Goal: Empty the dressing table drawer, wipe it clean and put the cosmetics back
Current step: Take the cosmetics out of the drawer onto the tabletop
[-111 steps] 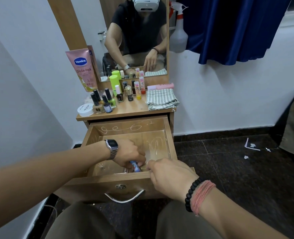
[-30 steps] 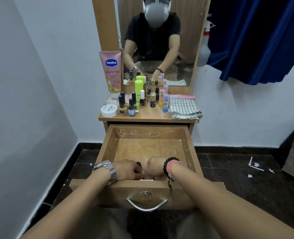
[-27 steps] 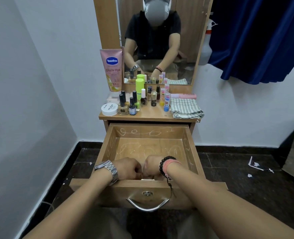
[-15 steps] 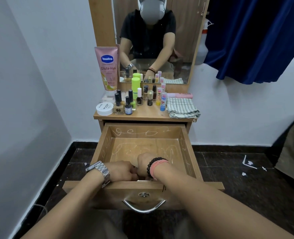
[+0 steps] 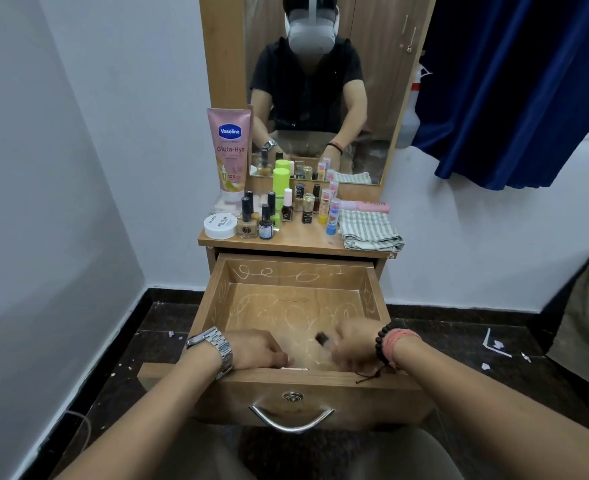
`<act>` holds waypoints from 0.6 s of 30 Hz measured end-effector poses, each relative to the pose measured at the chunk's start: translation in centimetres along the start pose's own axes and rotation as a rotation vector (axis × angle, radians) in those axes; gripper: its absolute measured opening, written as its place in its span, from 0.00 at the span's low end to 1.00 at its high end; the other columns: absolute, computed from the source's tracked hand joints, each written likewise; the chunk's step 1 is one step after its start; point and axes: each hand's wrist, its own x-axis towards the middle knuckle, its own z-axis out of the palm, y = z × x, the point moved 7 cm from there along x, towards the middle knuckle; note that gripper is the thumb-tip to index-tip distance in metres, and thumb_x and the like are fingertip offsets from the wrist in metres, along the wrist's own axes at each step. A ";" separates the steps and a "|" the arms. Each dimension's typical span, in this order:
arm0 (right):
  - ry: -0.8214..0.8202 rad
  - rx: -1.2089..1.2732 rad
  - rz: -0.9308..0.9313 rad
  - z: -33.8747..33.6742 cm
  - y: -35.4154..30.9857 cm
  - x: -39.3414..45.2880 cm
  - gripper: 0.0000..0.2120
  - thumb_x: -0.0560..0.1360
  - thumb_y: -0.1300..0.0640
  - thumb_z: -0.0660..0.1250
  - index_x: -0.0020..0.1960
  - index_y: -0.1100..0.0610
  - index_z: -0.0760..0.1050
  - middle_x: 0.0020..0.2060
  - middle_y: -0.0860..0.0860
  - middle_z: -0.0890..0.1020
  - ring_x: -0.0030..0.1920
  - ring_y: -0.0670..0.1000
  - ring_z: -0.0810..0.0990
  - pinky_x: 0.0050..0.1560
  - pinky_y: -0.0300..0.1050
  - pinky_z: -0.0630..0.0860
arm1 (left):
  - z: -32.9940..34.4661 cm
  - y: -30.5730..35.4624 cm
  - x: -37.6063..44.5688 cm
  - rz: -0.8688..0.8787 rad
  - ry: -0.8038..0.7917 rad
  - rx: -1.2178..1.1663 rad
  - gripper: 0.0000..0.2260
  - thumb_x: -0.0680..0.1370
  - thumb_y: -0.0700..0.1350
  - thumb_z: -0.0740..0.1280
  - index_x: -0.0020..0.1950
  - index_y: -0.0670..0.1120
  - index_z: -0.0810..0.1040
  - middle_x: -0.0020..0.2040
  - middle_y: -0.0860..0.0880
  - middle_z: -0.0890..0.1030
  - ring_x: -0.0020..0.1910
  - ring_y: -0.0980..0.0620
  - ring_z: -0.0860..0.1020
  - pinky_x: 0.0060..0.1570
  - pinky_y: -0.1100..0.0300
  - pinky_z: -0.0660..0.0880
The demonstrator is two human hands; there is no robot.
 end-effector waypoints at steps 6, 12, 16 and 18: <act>0.463 0.442 -0.291 -9.1 -2.8 -0.2 0.08 0.76 0.52 0.68 0.45 0.57 0.76 0.37 0.51 0.82 0.32 0.44 0.77 0.38 0.37 0.76 | 0.1 0.2 0.3 0.048 0.009 -0.047 0.16 0.79 0.54 0.61 0.33 0.50 0.75 0.36 0.54 0.76 0.37 0.56 0.71 0.41 0.61 0.67; 0.616 0.751 -0.343 -14.6 -4.1 1.4 0.07 0.74 0.59 0.72 0.49 0.61 0.77 0.39 0.55 0.84 0.38 0.49 0.82 0.42 0.42 0.81 | -0.3 0.8 0.4 0.109 0.033 -0.054 0.14 0.80 0.49 0.60 0.46 0.41 0.80 0.43 0.46 0.80 0.34 0.58 0.68 0.40 0.63 0.66; 0.862 0.434 -0.358 -18.1 -5.2 1.4 0.08 0.73 0.53 0.73 0.42 0.58 0.80 0.33 0.48 0.80 0.34 0.46 0.76 0.38 0.41 0.77 | -0.2 0.7 0.6 0.108 0.048 -0.025 0.13 0.80 0.49 0.61 0.49 0.42 0.81 0.53 0.44 0.81 0.43 0.54 0.72 0.46 0.63 0.67; 0.886 0.277 -0.338 -19.3 -6.3 1.6 0.08 0.72 0.53 0.73 0.39 0.56 0.79 0.32 0.46 0.76 0.34 0.44 0.74 0.35 0.38 0.73 | -0.1 0.6 0.8 0.115 0.046 -0.018 0.13 0.79 0.49 0.61 0.52 0.44 0.81 0.54 0.47 0.81 0.48 0.52 0.75 0.52 0.61 0.71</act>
